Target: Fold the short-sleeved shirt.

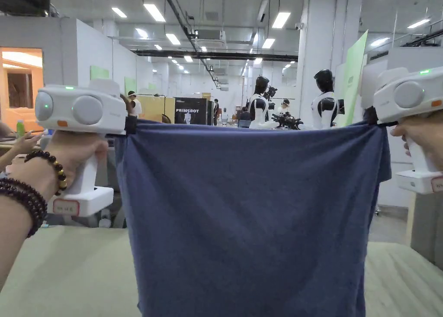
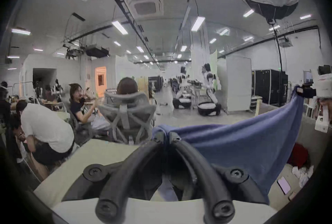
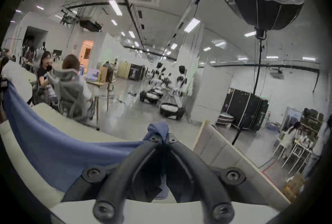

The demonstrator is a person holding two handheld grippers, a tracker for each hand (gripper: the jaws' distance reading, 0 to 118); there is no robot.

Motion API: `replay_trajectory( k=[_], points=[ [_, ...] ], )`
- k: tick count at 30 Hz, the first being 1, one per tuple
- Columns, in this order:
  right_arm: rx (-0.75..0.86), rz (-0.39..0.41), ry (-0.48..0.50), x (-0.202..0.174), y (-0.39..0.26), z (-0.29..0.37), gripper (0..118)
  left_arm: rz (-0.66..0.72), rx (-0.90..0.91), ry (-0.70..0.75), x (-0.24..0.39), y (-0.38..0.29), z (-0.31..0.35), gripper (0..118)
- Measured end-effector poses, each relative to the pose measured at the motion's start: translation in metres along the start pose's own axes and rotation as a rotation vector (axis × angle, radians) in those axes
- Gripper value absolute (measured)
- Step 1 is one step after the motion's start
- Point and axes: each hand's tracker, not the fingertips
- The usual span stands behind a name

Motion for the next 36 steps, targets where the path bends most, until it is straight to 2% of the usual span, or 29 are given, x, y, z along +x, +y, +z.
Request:
replay_trajectory(
  k=[5,11,15,19,23,24,27,30,34,36],
  points=[
    [0.034,-0.031,0.015,-0.005,0.02,0.001,2,-0.011,0.022,0.061,-0.013,0.017,-0.016,4],
    [0.033,-0.044,0.054,-0.02,-0.001,-0.007,2,0.025,-0.008,0.092,-0.022,-0.008,-0.024,4],
    [-0.019,-0.063,0.06,-0.03,-0.041,-0.023,2,0.017,-0.028,0.071,-0.019,-0.05,-0.031,4],
    [-0.128,-0.087,0.09,-0.043,-0.1,-0.045,2,0.029,-0.139,0.047,-0.015,-0.113,-0.042,4],
    [-0.194,-0.073,0.107,-0.054,-0.145,-0.053,2,0.094,-0.256,0.015,-0.013,-0.159,-0.049,4],
    [-0.197,-0.076,0.111,-0.054,-0.151,-0.052,2,0.069,-0.241,0.009,-0.012,-0.163,-0.047,4],
    [-0.186,-0.115,0.128,-0.049,-0.163,-0.031,2,0.065,-0.222,0.008,-0.013,-0.169,-0.031,4],
    [-0.154,-0.12,0.13,-0.045,-0.182,0.007,2,0.097,-0.199,-0.015,-0.02,-0.184,-0.003,4],
    [-0.154,-0.119,0.162,-0.042,-0.234,0.079,2,0.164,-0.21,-0.051,-0.027,-0.228,0.064,4],
    [-0.171,-0.117,0.163,-0.043,-0.268,0.117,2,0.225,-0.227,-0.113,-0.032,-0.258,0.101,4]
  ],
)
